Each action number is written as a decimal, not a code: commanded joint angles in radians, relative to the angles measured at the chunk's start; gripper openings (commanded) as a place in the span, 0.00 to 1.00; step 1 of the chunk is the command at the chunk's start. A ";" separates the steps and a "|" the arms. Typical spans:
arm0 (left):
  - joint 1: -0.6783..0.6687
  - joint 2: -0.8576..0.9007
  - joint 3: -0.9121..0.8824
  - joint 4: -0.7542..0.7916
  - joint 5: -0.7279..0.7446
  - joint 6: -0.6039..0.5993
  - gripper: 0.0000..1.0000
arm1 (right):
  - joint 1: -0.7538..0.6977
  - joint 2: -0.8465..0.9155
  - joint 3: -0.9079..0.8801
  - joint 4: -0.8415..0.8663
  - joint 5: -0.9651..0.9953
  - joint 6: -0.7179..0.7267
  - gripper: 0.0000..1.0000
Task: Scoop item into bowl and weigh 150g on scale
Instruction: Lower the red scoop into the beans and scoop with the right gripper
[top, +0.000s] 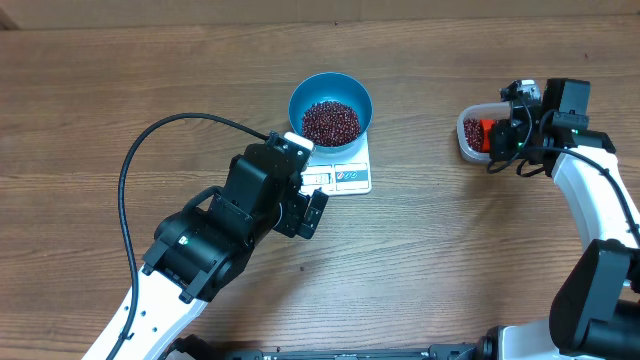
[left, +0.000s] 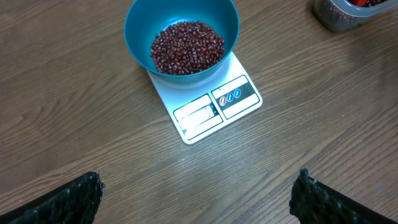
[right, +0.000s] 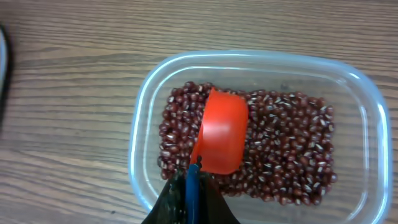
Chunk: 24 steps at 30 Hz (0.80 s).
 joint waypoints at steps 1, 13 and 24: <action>0.005 0.003 0.007 0.002 -0.009 0.015 0.99 | -0.001 0.012 -0.007 0.000 -0.088 -0.003 0.04; 0.005 0.003 0.007 0.002 -0.009 0.015 1.00 | -0.002 0.012 -0.007 0.001 -0.180 -0.003 0.04; 0.005 0.003 0.007 0.002 -0.009 0.015 0.99 | -0.095 0.017 -0.007 -0.007 -0.316 0.036 0.04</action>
